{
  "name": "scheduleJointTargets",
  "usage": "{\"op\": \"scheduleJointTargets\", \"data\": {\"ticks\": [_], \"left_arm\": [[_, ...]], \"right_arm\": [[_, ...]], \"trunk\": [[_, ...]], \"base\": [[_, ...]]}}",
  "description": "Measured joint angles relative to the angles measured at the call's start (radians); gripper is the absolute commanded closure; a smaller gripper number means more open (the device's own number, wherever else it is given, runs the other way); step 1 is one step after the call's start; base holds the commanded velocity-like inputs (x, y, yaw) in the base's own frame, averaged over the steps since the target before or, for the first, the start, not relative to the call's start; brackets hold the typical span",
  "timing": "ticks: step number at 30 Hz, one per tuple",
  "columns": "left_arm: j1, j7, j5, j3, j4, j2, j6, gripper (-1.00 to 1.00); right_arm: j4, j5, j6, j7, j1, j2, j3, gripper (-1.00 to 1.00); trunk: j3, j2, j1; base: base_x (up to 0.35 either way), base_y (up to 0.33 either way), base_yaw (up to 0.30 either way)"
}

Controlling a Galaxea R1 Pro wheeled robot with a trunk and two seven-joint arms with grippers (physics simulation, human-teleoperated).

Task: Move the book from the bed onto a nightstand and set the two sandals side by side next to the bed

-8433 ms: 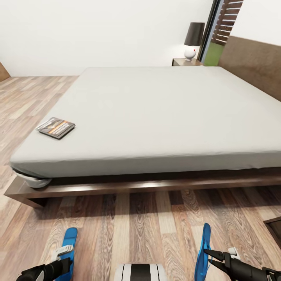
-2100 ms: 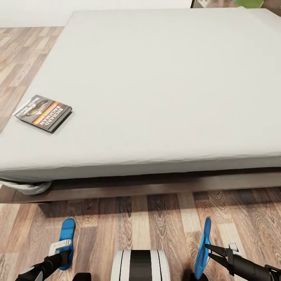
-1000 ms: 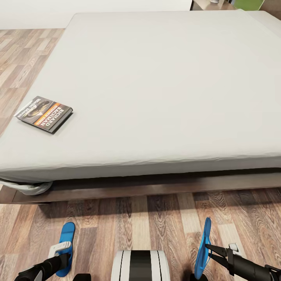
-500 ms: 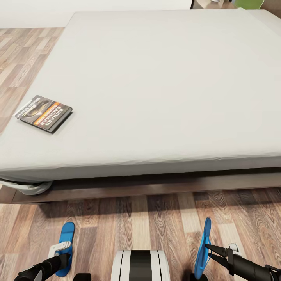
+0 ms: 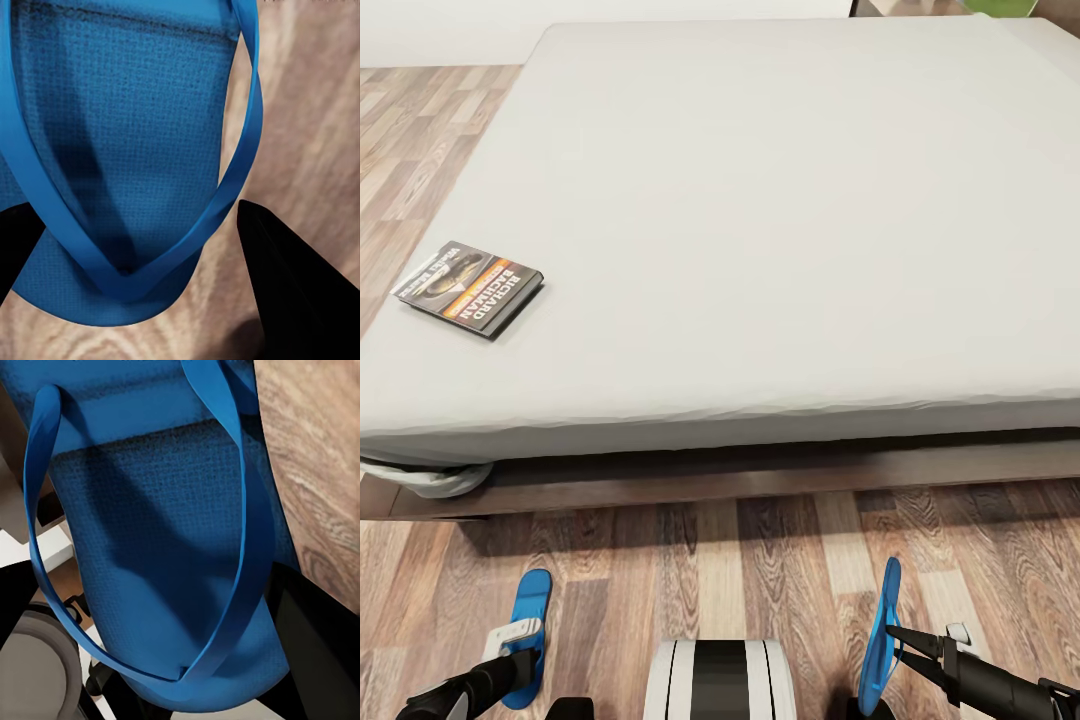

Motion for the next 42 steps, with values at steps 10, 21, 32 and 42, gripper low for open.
{"op": "scheduleJointTargets", "data": {"ticks": [10,21,32,42], "left_arm": [[0.000,0.000,0.000,0.000,0.000,0.008,-0.002,-1.00],[0.000,-0.001,0.001,0.001,0.000,0.020,-0.001,-1.00],[0.000,-0.001,0.001,0.001,0.000,0.020,0.000,-1.00],[0.000,-0.001,0.001,0.000,0.000,0.020,0.000,-1.00]], "right_arm": [[0.000,0.000,0.000,0.000,0.000,0.000,0.000,1.00],[0.000,0.000,0.000,0.000,0.000,0.000,0.000,1.00],[0.000,0.000,0.000,0.000,0.000,0.000,0.000,1.00],[0.000,0.000,0.000,-0.001,0.000,0.000,0.000,1.00]], "trunk": [[0.000,0.000,0.000],[0.000,0.000,0.000],[0.019,0.001,-0.002],[0.058,0.003,-0.007]], "base": [[0.000,0.000,0.000],[0.000,0.000,0.000],[0.000,0.000,0.000],[0.000,0.000,0.000]]}}
